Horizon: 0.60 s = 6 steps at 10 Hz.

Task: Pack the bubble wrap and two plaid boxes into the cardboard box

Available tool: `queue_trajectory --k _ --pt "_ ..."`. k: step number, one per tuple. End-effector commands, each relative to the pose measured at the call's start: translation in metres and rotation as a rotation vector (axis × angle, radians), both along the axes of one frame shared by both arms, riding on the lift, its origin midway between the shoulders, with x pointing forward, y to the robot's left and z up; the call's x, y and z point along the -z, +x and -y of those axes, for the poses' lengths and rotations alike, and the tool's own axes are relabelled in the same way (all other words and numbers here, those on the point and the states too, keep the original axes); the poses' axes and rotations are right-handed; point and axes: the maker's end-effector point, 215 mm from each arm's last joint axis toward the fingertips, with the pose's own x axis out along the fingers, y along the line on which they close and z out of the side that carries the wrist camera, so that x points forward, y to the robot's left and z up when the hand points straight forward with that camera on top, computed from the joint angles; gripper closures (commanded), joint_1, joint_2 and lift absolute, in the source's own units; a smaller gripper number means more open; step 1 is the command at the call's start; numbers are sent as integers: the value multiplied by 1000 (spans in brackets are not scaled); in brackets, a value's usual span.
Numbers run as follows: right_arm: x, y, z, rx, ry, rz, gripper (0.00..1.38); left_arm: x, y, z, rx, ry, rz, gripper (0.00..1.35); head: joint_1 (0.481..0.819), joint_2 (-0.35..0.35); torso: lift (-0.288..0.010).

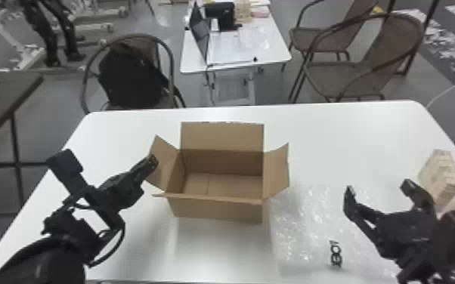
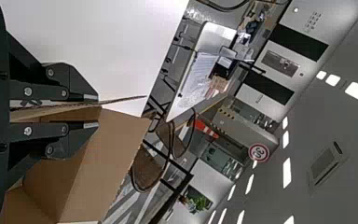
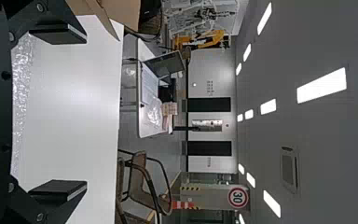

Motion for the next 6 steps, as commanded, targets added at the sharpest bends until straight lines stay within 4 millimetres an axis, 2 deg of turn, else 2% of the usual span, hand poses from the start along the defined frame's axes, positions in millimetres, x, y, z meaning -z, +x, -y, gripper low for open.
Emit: queue_trajectory --k 1,3,6 --pt "1 0 0 0 0 -1 190 1 -1 0 -1 -2 -2 1222 695 130 -108" --pt "0 0 0 0 5 -2 190 1 -1 2 -1 -4 1 1222 695 128 -108" --pt "21 -2 2 -2 26 -78 190 0 -2 -1 -14 4 12 1222 695 127 -108"
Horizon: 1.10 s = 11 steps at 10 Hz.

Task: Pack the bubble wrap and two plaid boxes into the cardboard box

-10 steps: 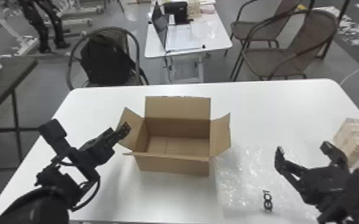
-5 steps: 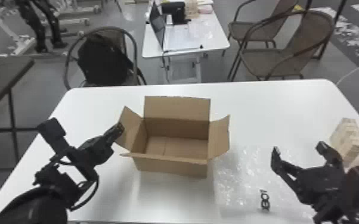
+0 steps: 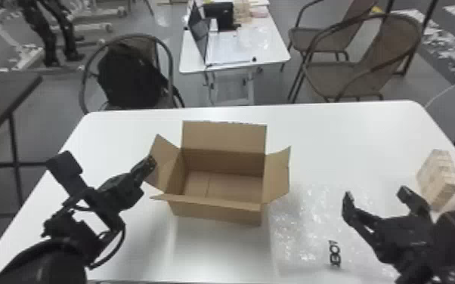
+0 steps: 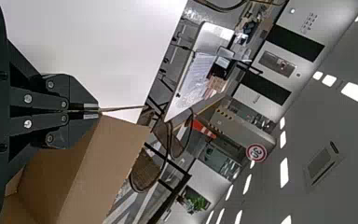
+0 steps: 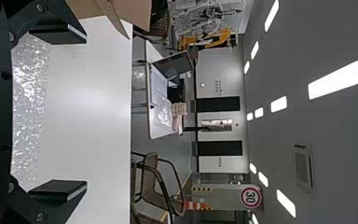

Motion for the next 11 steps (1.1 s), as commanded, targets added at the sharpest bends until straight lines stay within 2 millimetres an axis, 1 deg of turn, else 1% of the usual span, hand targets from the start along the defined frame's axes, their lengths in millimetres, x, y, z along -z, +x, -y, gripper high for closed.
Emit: queue_trajectory --k 1,2,3,4,6,7,8,10,11 --pt "12 3 0 -3 -10 -47 190 0 0 -1 -6 8 0 1222 695 127 -108" --pt "22 9 0 -2 -6 -80 190 2 0 -1 -9 13 -1 1222 695 128 -108" --pt "37 18 -3 -9 -19 -139 190 4 -2 -2 -12 13 -6 1222 695 128 -108" --pt "46 25 -9 -14 -41 -180 190 5 -2 -2 -14 15 -8 1222 695 128 -108" --pt "81 33 -22 -15 -20 -346 190 6 -3 -3 -15 21 -10 1222 695 135 -108" --pt "93 31 -24 -3 -20 -454 186 6 -2 -1 -10 21 -11 1222 695 143 -108" --pt "95 27 -20 43 -16 -505 185 5 -1 1 -8 24 -9 1222 695 144 -108" --pt "121 14 -23 65 5 -654 185 8 -3 0 -10 24 -13 1222 695 137 -108" --pt "130 9 -23 69 -14 -718 186 6 -2 1 -8 25 -11 1222 695 142 -108"
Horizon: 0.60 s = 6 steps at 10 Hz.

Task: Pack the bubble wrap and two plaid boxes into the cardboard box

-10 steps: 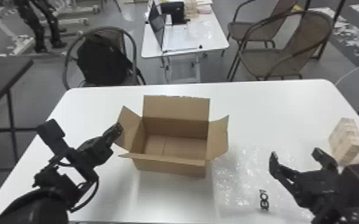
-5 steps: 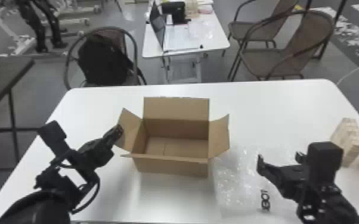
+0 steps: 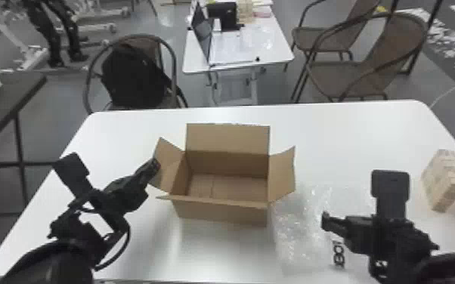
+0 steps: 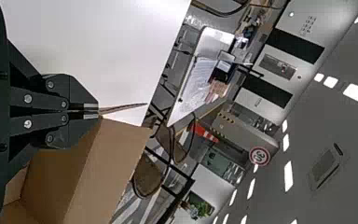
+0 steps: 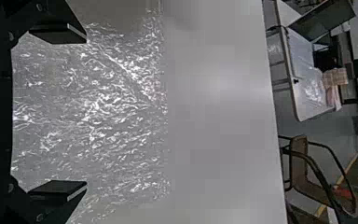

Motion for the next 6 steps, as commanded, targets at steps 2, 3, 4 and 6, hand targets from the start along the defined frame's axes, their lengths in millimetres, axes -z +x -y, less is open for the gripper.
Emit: queue_trajectory --k 2,3,4,6 --pt "26 -9 -13 -30 58 -128 191 0 0 2 1 -2 2 1222 695 149 -108" --pt "32 -11 -13 -28 69 -147 272 0 0 2 2 2 0 1222 695 155 -108" --pt "35 -12 -13 -22 102 -162 627 -1 1 3 4 2 2 1222 695 160 -108" --pt "30 -11 -13 -38 120 -168 1134 0 1 3 3 5 1 1222 695 162 -108"
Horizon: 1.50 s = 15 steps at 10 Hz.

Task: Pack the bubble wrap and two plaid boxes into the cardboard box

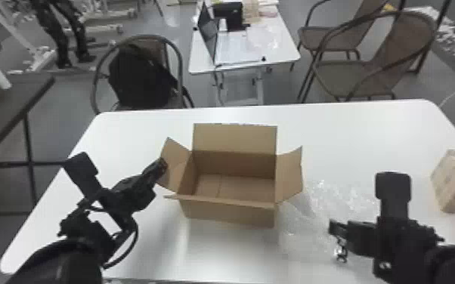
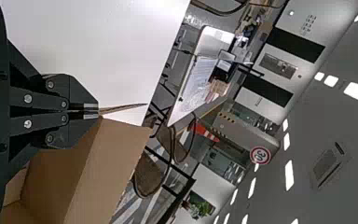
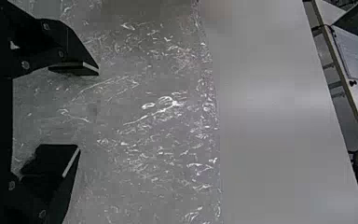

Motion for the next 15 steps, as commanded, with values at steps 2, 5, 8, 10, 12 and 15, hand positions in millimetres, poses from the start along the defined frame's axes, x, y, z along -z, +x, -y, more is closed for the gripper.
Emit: queue_trajectory --k 2,5,8,10,12,15 --pt "-29 10 4 3 -21 71 1199 1 0 2 1 1 -2 1222 695 158 -108" --pt "-88 21 6 -7 40 143 1200 1 1 3 3 6 -1 1222 695 155 -108" --pt "-145 16 28 54 103 171 1200 1 1 5 7 12 -4 1222 695 138 -108" --pt "-210 10 66 121 145 259 1200 2 2 7 11 23 -7 1222 695 111 -108" --pt "-264 20 65 111 200 364 1200 3 4 9 13 30 -12 1222 695 79 -108" --pt "-287 50 -17 -15 376 397 1200 4 7 16 27 48 -21 1222 695 107 -108"
